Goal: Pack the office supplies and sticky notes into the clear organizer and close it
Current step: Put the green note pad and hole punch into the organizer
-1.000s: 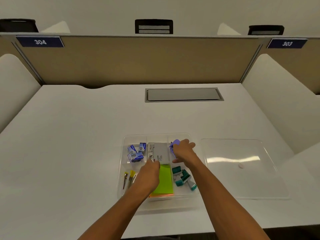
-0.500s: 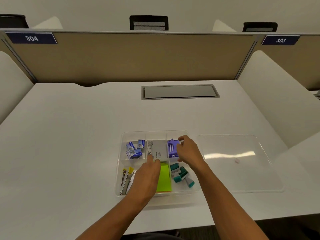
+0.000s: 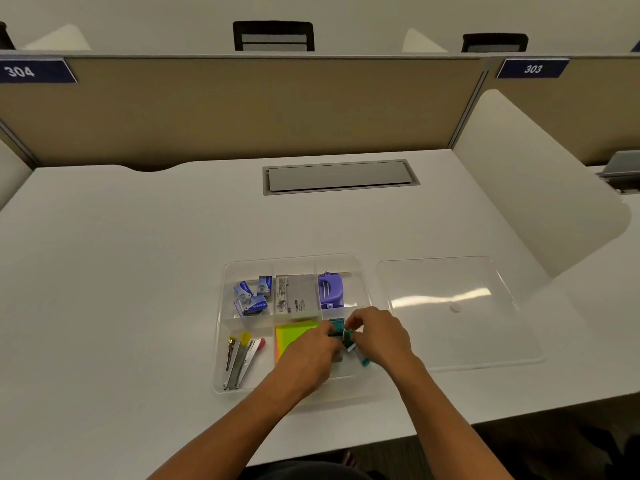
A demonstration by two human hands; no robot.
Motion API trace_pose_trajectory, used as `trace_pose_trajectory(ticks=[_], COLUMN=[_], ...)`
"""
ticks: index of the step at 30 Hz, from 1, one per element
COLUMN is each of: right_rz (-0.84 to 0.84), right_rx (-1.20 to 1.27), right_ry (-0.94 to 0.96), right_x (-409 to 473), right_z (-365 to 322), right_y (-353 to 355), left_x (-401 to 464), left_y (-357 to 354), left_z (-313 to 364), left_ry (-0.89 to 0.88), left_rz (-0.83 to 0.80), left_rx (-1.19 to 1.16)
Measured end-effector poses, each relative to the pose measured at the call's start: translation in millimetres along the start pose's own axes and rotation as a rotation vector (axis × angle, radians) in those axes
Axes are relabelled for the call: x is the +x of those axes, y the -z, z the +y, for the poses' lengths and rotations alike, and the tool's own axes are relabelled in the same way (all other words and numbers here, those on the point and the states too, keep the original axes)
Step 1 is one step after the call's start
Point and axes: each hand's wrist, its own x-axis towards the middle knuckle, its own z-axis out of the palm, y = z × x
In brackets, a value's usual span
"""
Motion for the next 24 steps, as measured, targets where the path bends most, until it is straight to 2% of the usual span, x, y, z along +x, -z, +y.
trace_pose_trajectory(ticks=[8, 13, 19, 24], right_rz=[0.004, 0.022, 0.119, 0.077], right_rx=[-0.294, -0.269, -0.234, -0.174], right_ry=[0.072, 0.044, -0.023, -0.050], right_x=[-5, -4, -12, -14], right_z=[-7, -12, -18, -14], right_y=[-13, -11, -18, -20], left_x=[4, 4, 8, 10], left_y=[0, -1, 1, -2], left_z=[4, 1, -1, -1], left_ry=[0.020, 0.027, 0.034, 0.038], left_rz=[0.028, 0.048, 0.041, 0.042], left_rx=[-0.042, -0.045, -0.040, -0.042])
